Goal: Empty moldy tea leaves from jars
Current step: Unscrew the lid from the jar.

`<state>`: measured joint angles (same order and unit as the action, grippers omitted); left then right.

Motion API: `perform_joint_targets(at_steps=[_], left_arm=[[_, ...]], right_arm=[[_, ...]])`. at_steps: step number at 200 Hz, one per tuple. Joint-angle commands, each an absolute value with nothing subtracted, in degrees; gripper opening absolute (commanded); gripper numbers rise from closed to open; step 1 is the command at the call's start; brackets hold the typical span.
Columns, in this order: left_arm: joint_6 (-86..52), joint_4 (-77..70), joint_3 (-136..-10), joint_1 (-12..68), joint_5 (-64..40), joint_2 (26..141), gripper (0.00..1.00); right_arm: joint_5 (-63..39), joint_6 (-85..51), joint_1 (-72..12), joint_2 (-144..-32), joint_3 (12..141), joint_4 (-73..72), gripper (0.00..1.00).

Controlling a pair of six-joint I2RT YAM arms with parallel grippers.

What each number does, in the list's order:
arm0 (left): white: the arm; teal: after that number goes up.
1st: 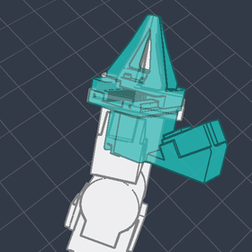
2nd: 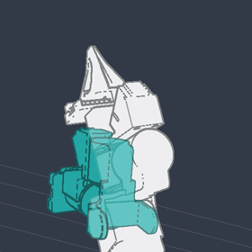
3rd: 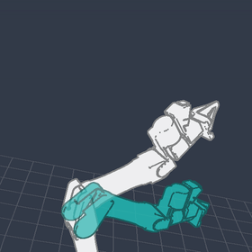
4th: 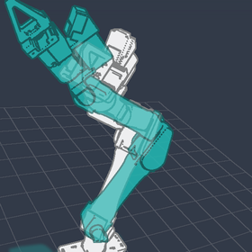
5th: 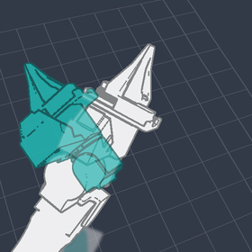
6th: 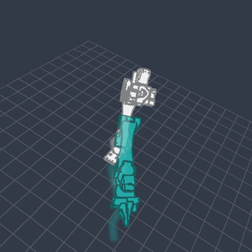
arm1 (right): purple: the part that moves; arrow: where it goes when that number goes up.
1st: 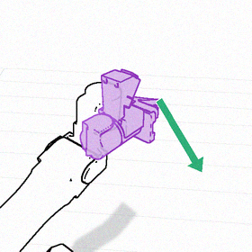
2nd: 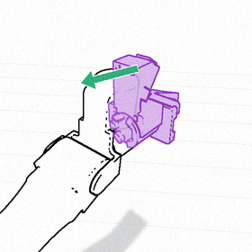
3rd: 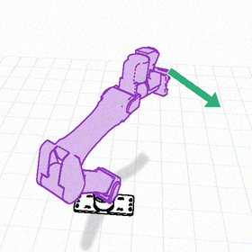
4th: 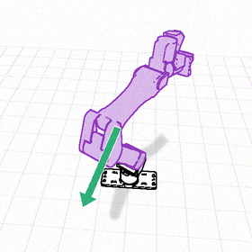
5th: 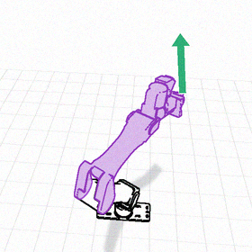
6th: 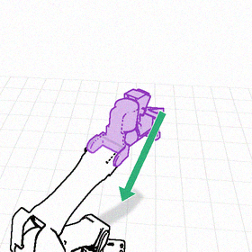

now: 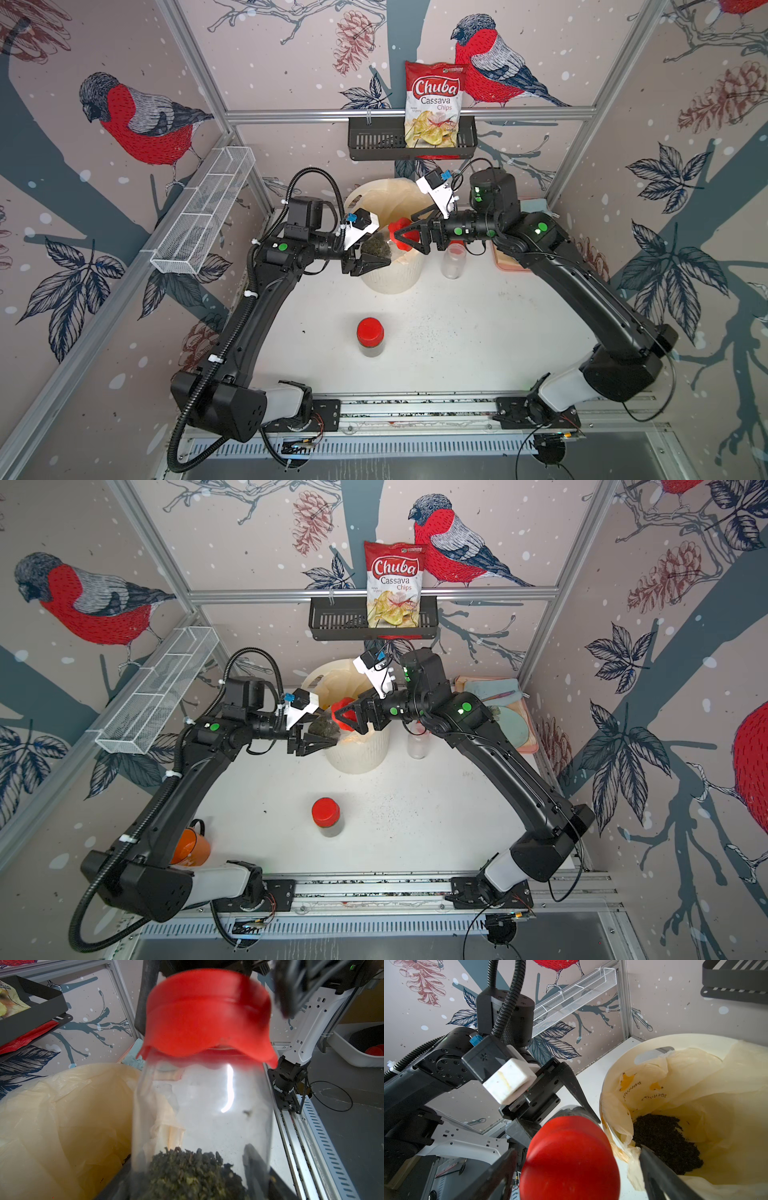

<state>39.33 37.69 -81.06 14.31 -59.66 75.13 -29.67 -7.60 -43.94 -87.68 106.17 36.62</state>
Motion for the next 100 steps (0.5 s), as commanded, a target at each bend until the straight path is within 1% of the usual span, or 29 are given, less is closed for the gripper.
perform_joint_targets(at_steps=[1,35,54,64,100], left_arm=[[39.38,36.21,-81.17,14.32,-60.16,75.10,0.62],[39.29,36.24,-81.10,14.33,-60.21,75.06,0.62],[39.29,36.24,-81.10,14.33,-60.12,75.06,0.62],[39.24,36.27,-81.12,14.33,-60.14,75.06,0.62],[39.20,36.23,-81.20,14.28,-60.21,75.06,0.62]], right_arm=[[-29.45,-7.12,-44.31,-87.62,105.82,36.48,0.88],[-29.76,-6.95,-44.25,-87.54,105.55,36.12,0.80],[-29.81,-6.81,-44.24,-87.44,105.56,36.12,0.71],[-29.96,-6.62,-44.17,-87.38,105.56,36.03,0.68],[-31.19,-6.00,-43.86,-87.43,105.47,35.68,0.63]])
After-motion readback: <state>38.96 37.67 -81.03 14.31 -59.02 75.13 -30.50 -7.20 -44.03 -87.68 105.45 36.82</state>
